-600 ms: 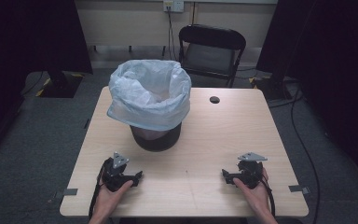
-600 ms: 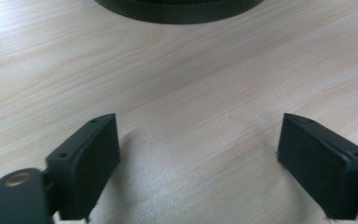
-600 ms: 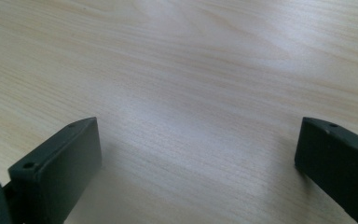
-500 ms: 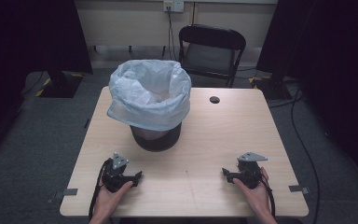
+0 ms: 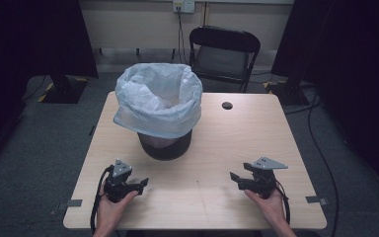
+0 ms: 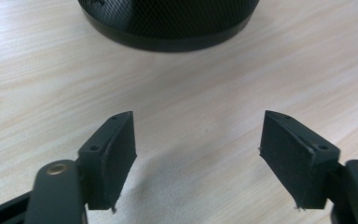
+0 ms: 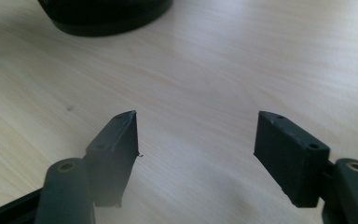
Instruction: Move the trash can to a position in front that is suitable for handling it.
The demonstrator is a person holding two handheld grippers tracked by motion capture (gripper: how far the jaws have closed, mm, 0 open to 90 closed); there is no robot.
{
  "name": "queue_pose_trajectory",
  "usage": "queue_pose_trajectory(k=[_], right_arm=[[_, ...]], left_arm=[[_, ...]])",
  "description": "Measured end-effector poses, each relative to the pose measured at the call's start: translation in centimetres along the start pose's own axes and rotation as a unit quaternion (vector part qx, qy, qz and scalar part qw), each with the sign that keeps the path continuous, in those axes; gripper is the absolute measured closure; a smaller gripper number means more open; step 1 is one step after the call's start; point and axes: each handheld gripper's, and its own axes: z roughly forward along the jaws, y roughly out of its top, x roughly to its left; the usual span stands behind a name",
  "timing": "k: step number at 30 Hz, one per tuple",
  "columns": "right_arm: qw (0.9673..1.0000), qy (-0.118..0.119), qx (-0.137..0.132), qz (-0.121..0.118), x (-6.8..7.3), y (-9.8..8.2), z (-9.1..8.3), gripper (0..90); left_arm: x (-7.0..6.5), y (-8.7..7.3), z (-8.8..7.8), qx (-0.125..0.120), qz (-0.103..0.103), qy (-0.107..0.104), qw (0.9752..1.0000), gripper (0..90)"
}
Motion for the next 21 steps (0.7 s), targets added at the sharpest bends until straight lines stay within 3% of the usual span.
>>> queue_pose_trajectory(k=[2, 5, 6, 8, 12, 14, 15, 17, 19, 21], right_arm=[[1.0000, -0.001, 0.005, -0.002, -0.1, 0.2, 0.1, 33.4], [0.9995, 0.014, 0.027, 0.012, -0.7, 1.1, 0.5, 31.3], [0.9995, 0.008, 0.027, 0.010, -0.8, 1.4, 0.5, 31.3], [0.9998, 0.005, 0.015, 0.008, -0.9, 2.1, 0.6, 31.4], [0.9995, 0.016, -0.009, 0.025, -1.0, 4.0, 0.8, 32.5], [0.9993, 0.015, -0.016, 0.030, -1.1, 4.8, 1.0, 35.7], [0.9989, 0.013, -0.030, 0.035, -1.0, 5.5, 1.4, 35.3], [0.9987, 0.011, -0.030, 0.038, -1.0, 5.8, 1.6, 34.3], [0.9993, 0.008, -0.016, 0.032, -0.8, 6.4, 2.4, 30.4], [0.9997, 0.007, 0.008, 0.023, -0.5, 6.9, 3.3, 40.3]], left_arm=[[0.5, 0.4, 0.1, 0.006, -0.007, 0.002, 1.0000, 28.2], [1.4, 1.0, 0.0, -0.004, -0.028, -0.018, 0.9994, 28.0], [1.6, 1.3, -0.1, -0.008, -0.027, -0.019, 0.9994, 27.8], [1.8, 1.9, -0.3, -0.010, -0.013, -0.004, 0.9999, 27.6], [2.4, 3.0, -0.5, -0.023, -0.015, -0.014, 0.9995, 25.0], [2.6, 3.6, -0.7, -0.024, -0.003, 0.002, 0.9997, 22.8], [2.9, 4.1, -0.9, -0.020, -0.003, -0.002, 0.9998, 20.0], [3.2, 4.4, -1.0, -0.020, -0.005, -0.012, 0.9997, 19.8], [3.7, 4.8, -1.3, -0.025, -0.010, -0.011, 0.9996, 19.1], [4.2, 5.3, -1.6, -0.035, -0.021, -0.019, 0.9990, 18.1]])
